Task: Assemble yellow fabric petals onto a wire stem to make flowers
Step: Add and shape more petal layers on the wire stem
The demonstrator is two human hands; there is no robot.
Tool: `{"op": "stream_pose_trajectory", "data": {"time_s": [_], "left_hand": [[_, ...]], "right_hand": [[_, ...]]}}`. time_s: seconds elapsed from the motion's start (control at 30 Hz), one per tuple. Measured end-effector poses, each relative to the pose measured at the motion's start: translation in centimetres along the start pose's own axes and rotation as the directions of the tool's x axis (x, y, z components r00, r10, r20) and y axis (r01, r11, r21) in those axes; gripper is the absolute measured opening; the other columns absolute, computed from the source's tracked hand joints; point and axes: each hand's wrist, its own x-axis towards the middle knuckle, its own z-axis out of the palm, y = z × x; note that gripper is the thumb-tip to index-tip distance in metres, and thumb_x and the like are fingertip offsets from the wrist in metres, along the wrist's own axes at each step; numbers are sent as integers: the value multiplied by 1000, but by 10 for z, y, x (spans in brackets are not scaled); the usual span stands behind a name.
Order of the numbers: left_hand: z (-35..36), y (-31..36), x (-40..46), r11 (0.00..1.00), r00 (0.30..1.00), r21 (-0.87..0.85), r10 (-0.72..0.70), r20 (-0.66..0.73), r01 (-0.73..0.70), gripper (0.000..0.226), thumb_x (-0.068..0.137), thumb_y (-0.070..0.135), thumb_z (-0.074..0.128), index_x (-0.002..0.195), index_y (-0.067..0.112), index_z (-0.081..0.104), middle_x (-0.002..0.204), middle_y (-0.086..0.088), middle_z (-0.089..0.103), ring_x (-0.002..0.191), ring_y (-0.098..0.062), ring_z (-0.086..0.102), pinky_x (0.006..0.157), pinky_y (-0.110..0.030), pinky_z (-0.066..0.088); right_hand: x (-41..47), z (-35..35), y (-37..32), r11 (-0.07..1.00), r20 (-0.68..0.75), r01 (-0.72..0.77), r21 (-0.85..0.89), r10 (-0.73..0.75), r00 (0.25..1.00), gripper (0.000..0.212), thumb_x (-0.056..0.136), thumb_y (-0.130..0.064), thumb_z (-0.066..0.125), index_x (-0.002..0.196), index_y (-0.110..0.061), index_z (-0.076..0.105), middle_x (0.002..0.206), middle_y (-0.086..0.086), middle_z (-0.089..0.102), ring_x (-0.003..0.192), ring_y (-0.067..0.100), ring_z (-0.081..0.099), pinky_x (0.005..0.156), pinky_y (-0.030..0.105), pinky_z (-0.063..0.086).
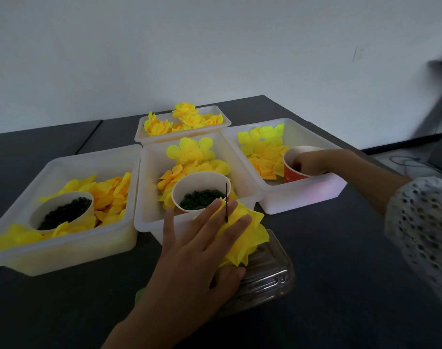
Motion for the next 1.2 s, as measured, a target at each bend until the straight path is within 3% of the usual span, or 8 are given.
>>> {"op": "stream_pose_trajectory", "data": {"time_s": [0.17, 0.37, 0.5, 0.6, 0.77, 0.9, 1.03, 1.2], "left_hand": [[3, -1, -1, 1000, 1000, 10, 5, -13, -5, 66, 90, 56, 41, 151, 39, 22, 162, 14, 13, 150, -11, 10, 110, -65, 5], [6, -1, -1, 1000, 1000, 10, -3, -24, 3, 63, 92, 56, 38, 151, 38, 25, 161, 14, 17, 150, -12, 13, 109, -63, 2], [7, 1, 0, 1000, 999, -2, -13, -33, 13, 62, 91, 55, 40, 149, 39, 29, 160, 15, 20, 149, -12, 14, 110, -64, 3], [8, 1, -1, 1000, 999, -3, -15, -37, 15, 62, 90, 56, 38, 149, 39, 29, 160, 14, 21, 149, -13, 18, 107, -64, 5], [8, 1, -1, 1000, 998, -11, -20, -52, 20, 60, 91, 56, 37, 148, 40, 29, 159, 15, 22, 148, -12, 19, 106, -66, 7], [6, 1, -1, 1000, 998, -25, -16, -55, 15, 58, 92, 56, 37, 147, 41, 30, 159, 15, 24, 148, -13, 19, 107, -65, 4], [4, 3, -1, 999, 998, -41, -20, -57, 17, 56, 92, 56, 36, 146, 40, 33, 158, 14, 26, 148, -13, 20, 108, -63, 1], [3, 3, -1, 997, 999, -67, -27, -44, 24, 55, 93, 55, 36, 146, 41, 31, 159, 16, 23, 149, -11, 16, 108, -63, -2]], "right_hand": [[4, 1, 7, 998, -21, 39, 54, -38, 999, 26, 95, -12, 52, 118, -7, 64, 120, 13, 59, 112, 29, 54, 86, 28, 38], [3, -4, 18, 986, -215, 78, 146, -46, 976, 29, 94, -31, 55, 86, -7, 71, 67, 7, 63, 61, 21, 59, 57, 26, 39], [-2, -5, 20, 969, -342, 166, 183, -96, 935, 36, 91, -36, 62, 57, -24, 60, 58, -3, 59, 57, 12, 55, 53, 26, 37], [-3, -5, 21, 976, -409, 165, 140, -94, 907, 43, 92, -31, 60, 51, -23, 54, 58, -2, 57, 60, 15, 52, 55, 28, 36], [-4, -3, 29, 973, -371, 143, 180, -67, 926, 36, 90, -28, 65, 55, -21, 60, 56, -6, 59, 58, 9, 53, 53, 23, 34], [-2, -1, 33, 973, -358, 137, 185, -63, 932, 19, 85, -20, 69, 66, -16, 70, 72, 2, 67, 74, 17, 61, 59, 24, 38], [-6, -1, 30, 941, -309, 121, 316, -18, 951, 20, 89, -3, 56, 74, -12, 66, 56, 2, 62, 43, 8, 55, 44, 19, 41], [-28, -13, 11, 928, -418, 151, 341, 6, 909, 13, 89, 2, 44, 93, -5, 55, 68, 12, 69, 44, 20, 58, 58, 33, 51]]}}
